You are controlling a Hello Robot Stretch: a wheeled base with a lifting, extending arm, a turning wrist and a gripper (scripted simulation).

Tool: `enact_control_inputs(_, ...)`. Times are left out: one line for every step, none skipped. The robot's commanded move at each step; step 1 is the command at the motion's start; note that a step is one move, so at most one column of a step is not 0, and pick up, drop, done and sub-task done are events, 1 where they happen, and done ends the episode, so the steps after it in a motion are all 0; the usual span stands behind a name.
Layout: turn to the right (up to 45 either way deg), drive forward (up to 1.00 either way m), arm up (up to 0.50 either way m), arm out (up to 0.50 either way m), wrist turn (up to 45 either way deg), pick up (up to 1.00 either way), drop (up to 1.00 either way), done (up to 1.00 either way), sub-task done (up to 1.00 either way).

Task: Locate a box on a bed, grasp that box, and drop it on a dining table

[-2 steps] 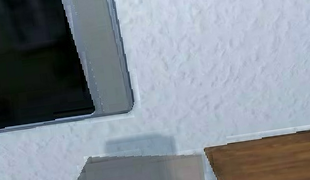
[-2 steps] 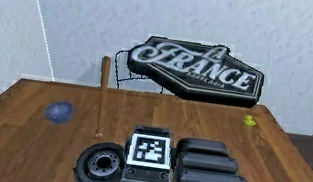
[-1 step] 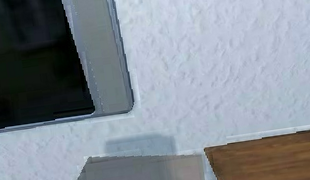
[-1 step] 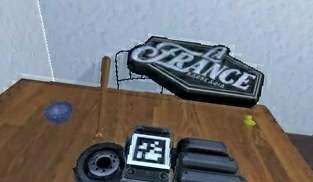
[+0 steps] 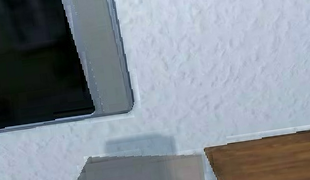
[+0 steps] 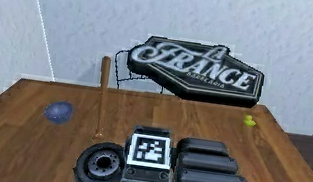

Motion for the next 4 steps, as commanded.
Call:
enact_control_inputs(45.0, 0.00, 0.00, 0.00, 0.0, 0.00, 0.00, 0.00, 0.00)
enact_control_inputs(45.0, 0.00, 0.00, 0.00, 0.0, 0.00, 0.00, 0.00, 0.00)
enact_control_inputs(45.0, 0.00, 0.00, 0.00, 0.0, 0.00, 0.00, 0.00, 0.00)
enact_control_inputs(42.0, 0.00, 0.00, 0.00, 0.0, 0.00, 0.00, 0.00, 0.00)
